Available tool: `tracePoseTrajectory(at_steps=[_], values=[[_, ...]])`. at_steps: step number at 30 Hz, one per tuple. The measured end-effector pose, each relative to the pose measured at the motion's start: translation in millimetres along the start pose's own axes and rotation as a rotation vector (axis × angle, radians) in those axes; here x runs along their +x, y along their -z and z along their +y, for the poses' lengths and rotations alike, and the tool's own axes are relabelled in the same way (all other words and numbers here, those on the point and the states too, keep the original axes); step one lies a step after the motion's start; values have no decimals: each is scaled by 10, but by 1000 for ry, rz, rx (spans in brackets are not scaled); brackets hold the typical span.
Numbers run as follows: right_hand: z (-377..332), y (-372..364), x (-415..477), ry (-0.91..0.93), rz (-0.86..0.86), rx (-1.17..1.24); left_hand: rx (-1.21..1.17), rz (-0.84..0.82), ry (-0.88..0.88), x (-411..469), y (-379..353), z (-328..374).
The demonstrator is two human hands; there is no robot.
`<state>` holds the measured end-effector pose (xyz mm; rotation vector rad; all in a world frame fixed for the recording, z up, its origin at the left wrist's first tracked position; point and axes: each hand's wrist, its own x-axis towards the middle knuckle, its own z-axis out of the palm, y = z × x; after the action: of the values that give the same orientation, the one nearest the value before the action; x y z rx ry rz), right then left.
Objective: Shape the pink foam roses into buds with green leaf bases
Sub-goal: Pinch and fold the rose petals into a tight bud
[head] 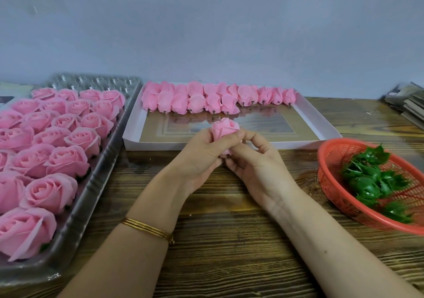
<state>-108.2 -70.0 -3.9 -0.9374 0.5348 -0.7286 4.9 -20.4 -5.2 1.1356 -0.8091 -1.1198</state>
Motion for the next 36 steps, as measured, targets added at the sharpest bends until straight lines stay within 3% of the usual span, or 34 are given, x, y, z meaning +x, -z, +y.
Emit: tracePoseTrajectory(at_steps=[17,36], values=[[24,-36,-46,35,18,-20,-123,128,19,55,13,-34],[111,-26,-59,218,92,-295,-193,196,-69,61,-60,-28]])
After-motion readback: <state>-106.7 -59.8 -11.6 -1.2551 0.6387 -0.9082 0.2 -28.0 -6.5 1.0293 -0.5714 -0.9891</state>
